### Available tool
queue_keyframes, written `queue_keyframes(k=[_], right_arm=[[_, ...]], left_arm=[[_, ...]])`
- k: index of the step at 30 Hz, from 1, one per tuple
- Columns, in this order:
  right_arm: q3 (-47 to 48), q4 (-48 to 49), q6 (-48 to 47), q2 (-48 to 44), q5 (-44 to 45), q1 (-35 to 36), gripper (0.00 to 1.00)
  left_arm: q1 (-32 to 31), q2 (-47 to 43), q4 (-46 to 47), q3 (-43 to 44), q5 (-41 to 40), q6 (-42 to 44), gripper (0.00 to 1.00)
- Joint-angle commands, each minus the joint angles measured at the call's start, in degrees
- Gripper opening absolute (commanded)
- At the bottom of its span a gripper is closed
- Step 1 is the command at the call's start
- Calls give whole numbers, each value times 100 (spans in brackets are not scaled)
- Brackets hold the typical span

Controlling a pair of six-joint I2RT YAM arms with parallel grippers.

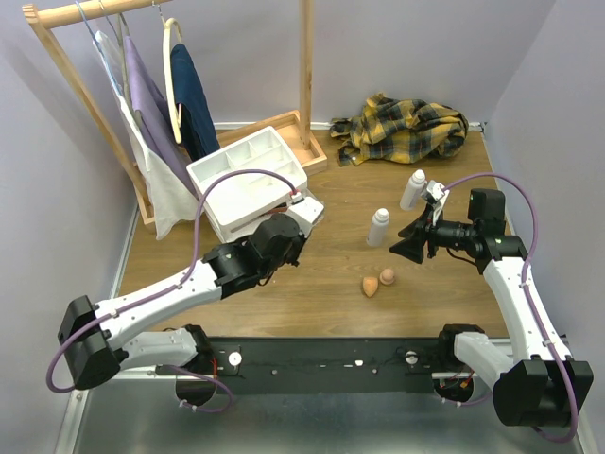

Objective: Organize the makeup
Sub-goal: Close the drawer in the storage box.

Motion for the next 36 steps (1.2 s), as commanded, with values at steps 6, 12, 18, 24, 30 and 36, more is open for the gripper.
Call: queue_keyframes(k=[6, 12, 18, 24, 30, 36], right_arm=[[-45, -26, -65, -97, 102, -55, 65], [-54, -26, -65, -97, 102, -55, 65], [-54, -26, -65, -106, 102, -55, 65], [-54, -35, -65, -114, 93, -64, 65], [-54, -26, -65, -114, 102, -64, 65], [-45, -17, -65, -114, 102, -64, 65]], left_arm=[[35, 658, -500, 327, -1175, 185, 11], [53, 913, -430, 379, -1745, 299, 12], [324, 1159, -184, 441, -2238, 299, 69], [641, 1212, 54, 546, -2160, 299, 99], [685, 1072, 97, 582, -1783, 264, 99], [685, 589, 264, 336, -1308, 150, 99]])
